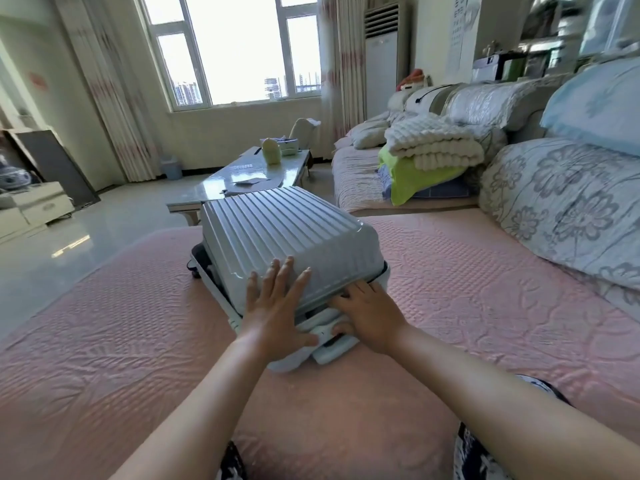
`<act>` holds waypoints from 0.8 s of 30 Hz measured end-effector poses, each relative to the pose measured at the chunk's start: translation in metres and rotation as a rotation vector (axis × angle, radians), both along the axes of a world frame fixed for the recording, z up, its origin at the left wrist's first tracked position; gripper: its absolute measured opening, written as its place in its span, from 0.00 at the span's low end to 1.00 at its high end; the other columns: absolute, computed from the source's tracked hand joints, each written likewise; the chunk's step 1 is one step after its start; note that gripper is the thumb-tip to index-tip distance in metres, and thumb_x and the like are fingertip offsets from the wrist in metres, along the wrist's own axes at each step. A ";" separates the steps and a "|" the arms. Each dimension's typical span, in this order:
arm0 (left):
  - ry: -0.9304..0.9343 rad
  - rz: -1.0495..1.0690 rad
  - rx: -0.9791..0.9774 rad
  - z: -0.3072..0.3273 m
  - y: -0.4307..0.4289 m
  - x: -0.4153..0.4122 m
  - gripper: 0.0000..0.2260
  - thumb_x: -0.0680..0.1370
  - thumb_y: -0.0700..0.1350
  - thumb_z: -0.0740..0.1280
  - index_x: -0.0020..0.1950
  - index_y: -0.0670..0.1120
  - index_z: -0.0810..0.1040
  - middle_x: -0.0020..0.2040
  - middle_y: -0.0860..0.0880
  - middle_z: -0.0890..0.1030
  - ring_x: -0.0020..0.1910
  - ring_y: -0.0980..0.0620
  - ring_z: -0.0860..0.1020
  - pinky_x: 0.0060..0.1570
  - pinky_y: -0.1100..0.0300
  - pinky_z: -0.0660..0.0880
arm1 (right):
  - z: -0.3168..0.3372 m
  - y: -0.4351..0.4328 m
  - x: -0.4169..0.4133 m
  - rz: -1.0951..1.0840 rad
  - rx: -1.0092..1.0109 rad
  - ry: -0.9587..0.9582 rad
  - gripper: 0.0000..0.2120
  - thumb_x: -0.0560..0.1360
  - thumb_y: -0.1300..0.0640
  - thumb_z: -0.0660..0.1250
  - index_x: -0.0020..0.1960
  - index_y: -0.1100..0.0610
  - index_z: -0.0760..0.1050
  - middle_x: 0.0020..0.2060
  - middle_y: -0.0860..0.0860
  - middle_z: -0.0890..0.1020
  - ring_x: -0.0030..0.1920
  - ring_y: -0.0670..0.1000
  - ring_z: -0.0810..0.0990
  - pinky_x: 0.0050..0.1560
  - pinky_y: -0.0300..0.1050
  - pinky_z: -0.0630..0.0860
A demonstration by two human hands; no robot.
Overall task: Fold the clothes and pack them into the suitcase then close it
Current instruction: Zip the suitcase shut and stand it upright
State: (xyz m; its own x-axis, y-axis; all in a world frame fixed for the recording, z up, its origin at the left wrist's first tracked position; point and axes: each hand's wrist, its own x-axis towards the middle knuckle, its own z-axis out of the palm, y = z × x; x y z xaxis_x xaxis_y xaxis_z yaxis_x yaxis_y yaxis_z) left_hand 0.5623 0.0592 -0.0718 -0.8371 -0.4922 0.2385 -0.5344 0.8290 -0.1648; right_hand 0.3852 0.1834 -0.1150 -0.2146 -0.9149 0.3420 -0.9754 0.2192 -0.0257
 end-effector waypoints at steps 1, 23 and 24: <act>-0.005 0.009 0.015 0.002 -0.009 0.003 0.53 0.68 0.74 0.64 0.78 0.57 0.32 0.77 0.50 0.26 0.75 0.46 0.26 0.73 0.40 0.31 | -0.001 -0.008 0.007 0.002 -0.019 -0.027 0.22 0.73 0.38 0.64 0.62 0.48 0.77 0.59 0.54 0.77 0.61 0.58 0.73 0.57 0.54 0.69; 1.217 0.432 0.938 0.011 -0.097 0.012 0.28 0.75 0.67 0.61 0.65 0.47 0.74 0.56 0.50 0.79 0.57 0.47 0.78 0.59 0.46 0.76 | 0.058 -0.126 0.029 0.034 0.001 0.228 0.64 0.65 0.37 0.77 0.77 0.39 0.27 0.79 0.54 0.33 0.79 0.60 0.33 0.73 0.72 0.39; 1.244 0.409 0.924 0.014 -0.093 0.010 0.32 0.73 0.69 0.63 0.66 0.47 0.74 0.58 0.49 0.78 0.58 0.48 0.77 0.60 0.47 0.76 | 0.060 -0.123 0.028 0.032 -0.045 0.217 0.65 0.62 0.37 0.78 0.79 0.41 0.31 0.80 0.55 0.39 0.80 0.61 0.39 0.73 0.73 0.42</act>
State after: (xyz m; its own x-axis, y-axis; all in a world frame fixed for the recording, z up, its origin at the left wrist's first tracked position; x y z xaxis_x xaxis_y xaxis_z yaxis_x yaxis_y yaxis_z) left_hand 0.5719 -0.0342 -0.0573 -0.1409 -0.9792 0.1463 -0.1473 0.1669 0.9749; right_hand 0.4127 0.0599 -0.0548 -0.1028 -0.9029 0.4174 -0.9654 0.1916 0.1767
